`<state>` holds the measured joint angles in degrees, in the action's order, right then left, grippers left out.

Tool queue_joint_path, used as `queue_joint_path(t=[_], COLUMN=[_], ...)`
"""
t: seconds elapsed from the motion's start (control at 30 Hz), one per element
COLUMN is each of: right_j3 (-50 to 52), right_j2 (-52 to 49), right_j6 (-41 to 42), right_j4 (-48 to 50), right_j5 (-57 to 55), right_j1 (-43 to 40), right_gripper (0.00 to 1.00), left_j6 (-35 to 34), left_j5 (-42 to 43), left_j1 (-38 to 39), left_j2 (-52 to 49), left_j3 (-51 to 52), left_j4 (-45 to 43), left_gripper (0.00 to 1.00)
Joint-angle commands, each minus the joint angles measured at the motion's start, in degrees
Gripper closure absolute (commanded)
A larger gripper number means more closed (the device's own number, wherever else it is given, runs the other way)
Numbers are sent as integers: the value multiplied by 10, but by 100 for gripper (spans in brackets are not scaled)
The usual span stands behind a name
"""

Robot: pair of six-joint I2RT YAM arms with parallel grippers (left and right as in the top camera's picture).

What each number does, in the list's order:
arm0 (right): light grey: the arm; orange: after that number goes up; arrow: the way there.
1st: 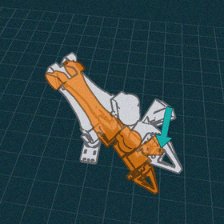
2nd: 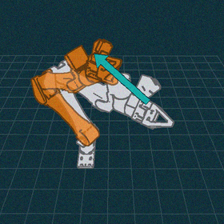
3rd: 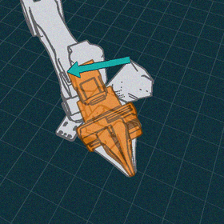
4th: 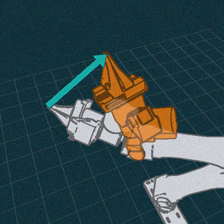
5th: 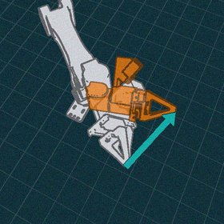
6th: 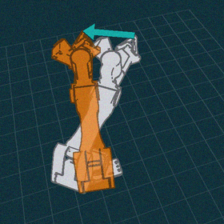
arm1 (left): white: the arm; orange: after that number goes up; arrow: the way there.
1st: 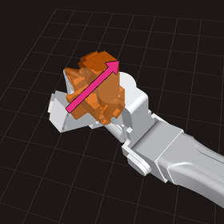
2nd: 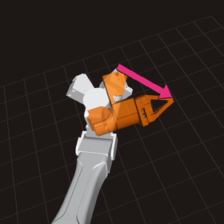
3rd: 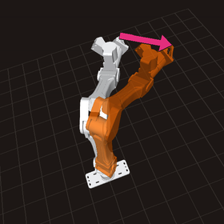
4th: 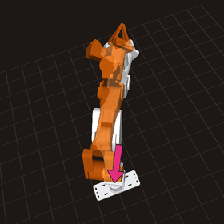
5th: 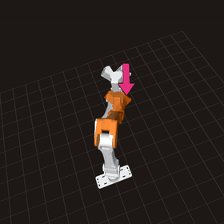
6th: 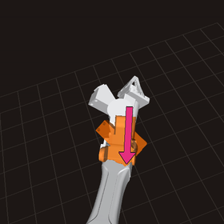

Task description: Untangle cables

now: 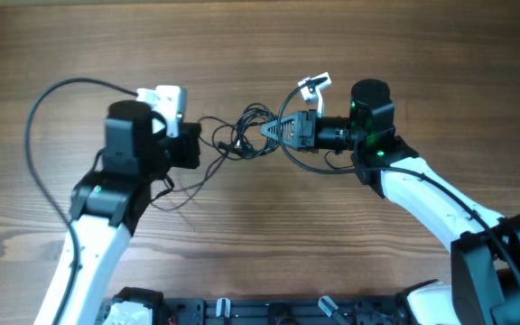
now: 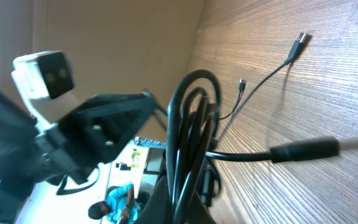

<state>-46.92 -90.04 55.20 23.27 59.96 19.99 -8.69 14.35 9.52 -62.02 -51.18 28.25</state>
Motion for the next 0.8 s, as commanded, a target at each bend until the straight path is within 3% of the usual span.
queue_joint_path(t=[0.0, 0.07, 0.2, 0.23, 0.3, 0.37, 0.47, 0.53, 0.7, 0.77], right_j3=[-3, -3, -3, -3, -3, -3, -3, -3, -3, -3], right_j2=[4, 4, 4, 4, 4, 4, 4, 4, 4, 4], right_j6=[-12, -12, -12, -12, -12, -12, -28, -43, -91, -99], right_j4=[3, 3, 3, 3, 3, 3, 6, 16, 16, 16], right_j5=[-3, -7, -11, -11, -10, -10, -7, 7, 24, 42], right_j1=[-1, -1, -1, -1, -1, -1, -1, -1, -1, -1], right_gripper=[96, 95, 95, 95, 96, 96, 95, 96, 96, 96], left_j6=[-55, -59, -133, -132, -132, -76, -17, -5, -4, 73], left_j5=[-25, -25, -28, -28, 6, 96, 160, 163, 191, 191], left_j1=[-35, -53, -60, -59, -59, -59, -58, -43, 39, 67], left_j2=[70, 104, 112, 105, 83, 50, 8, -31, -124, -143], left_j3=[-5, -5, -5, -5, -5, -5, -5, -5, -5, -5], left_j4=[16, 40, 81, 87, 85, 66, 42, 34, -33, -40], left_gripper=[96, 96, 96, 91, 65, 40, 24, 29, 32, 44])
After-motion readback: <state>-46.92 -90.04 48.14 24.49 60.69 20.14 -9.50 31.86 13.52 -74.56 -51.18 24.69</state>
